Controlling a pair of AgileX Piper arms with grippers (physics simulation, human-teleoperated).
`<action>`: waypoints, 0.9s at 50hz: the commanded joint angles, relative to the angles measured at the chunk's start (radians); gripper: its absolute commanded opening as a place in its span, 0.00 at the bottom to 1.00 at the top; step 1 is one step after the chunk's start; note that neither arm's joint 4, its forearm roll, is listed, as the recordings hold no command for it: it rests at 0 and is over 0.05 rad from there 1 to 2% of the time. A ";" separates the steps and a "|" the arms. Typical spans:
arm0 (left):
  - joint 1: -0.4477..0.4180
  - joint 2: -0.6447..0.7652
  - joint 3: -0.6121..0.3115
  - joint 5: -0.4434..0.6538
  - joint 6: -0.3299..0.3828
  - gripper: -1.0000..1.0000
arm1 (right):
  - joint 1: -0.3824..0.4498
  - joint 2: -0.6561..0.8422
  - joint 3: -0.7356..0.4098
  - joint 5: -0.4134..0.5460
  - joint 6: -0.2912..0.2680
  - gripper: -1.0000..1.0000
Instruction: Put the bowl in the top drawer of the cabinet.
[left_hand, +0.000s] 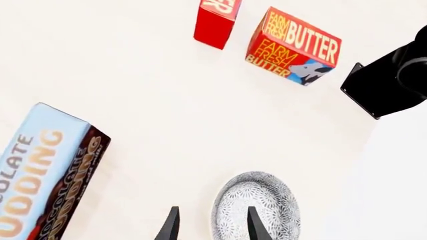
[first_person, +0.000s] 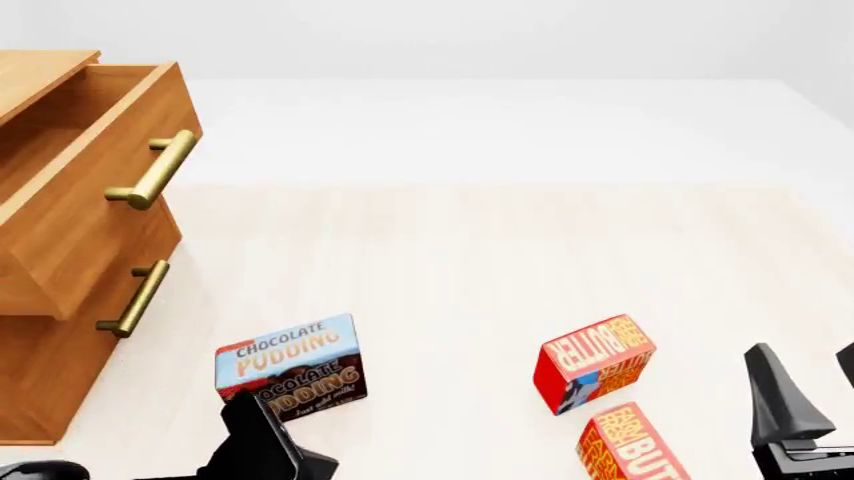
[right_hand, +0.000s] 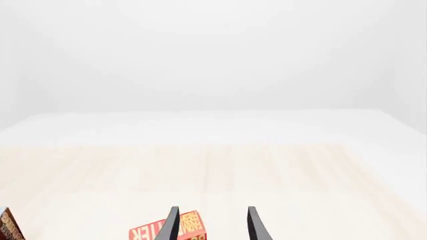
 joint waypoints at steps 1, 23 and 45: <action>-0.029 0.102 0.028 -0.110 -0.036 1.00 | -0.007 0.000 0.000 0.005 -0.003 1.00; -0.022 0.206 0.081 -0.259 -0.067 1.00 | -0.025 0.001 0.000 0.014 -0.010 1.00; -0.022 0.242 0.106 -0.324 -0.081 1.00 | -0.032 0.001 0.000 0.016 -0.014 1.00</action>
